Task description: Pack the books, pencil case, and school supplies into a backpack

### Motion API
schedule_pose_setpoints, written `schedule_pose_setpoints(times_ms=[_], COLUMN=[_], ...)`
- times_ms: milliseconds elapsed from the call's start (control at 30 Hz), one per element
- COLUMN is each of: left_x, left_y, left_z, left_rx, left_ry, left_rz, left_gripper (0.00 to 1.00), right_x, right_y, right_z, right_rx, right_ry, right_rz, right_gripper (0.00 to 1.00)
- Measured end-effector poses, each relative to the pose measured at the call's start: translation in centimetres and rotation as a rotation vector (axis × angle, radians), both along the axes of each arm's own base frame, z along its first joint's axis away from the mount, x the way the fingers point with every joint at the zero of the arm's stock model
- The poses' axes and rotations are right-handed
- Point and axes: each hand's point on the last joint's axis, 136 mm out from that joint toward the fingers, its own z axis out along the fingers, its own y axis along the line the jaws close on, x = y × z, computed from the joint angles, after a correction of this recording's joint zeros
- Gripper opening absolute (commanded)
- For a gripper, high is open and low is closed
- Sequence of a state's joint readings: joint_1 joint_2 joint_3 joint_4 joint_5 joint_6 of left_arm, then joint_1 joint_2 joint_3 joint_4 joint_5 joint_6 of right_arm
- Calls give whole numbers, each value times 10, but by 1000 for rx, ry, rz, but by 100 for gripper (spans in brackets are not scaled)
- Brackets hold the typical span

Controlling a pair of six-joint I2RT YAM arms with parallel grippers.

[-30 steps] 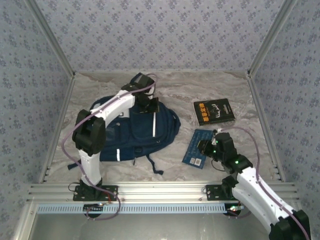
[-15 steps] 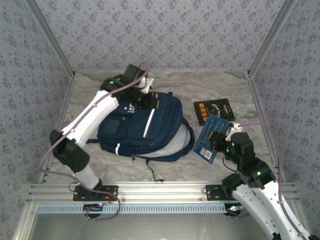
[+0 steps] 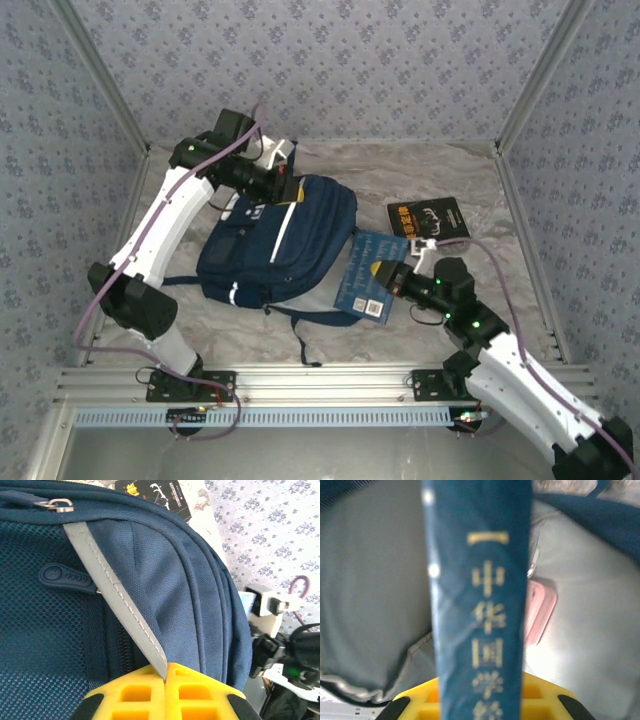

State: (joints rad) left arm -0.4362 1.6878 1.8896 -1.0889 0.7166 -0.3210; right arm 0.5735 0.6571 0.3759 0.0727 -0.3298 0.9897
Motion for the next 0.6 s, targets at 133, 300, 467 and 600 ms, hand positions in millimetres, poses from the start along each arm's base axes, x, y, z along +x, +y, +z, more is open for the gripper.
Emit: schedule_pose_setpoints(times_ms=[133,300,467,600], left_x=[-1,-3,-3,-2], left_y=[0,-2,-1,0], left_z=[5,8,9,11], left_rx=[-28,-46,-60,-67], left_ry=[9,18,24,25], left_rz=[-10,-23,-24,-21], left_gripper=[0,0,0,0], right_x=[10,26,45,58], right_y=[23,45,68,92], right_z=[-2,-2,-4,7], right_rx=[65,154,208,254], right_ry=[33,65,111,108], right_rz=[27,31,29,45], right_gripper=[0,0,0,0])
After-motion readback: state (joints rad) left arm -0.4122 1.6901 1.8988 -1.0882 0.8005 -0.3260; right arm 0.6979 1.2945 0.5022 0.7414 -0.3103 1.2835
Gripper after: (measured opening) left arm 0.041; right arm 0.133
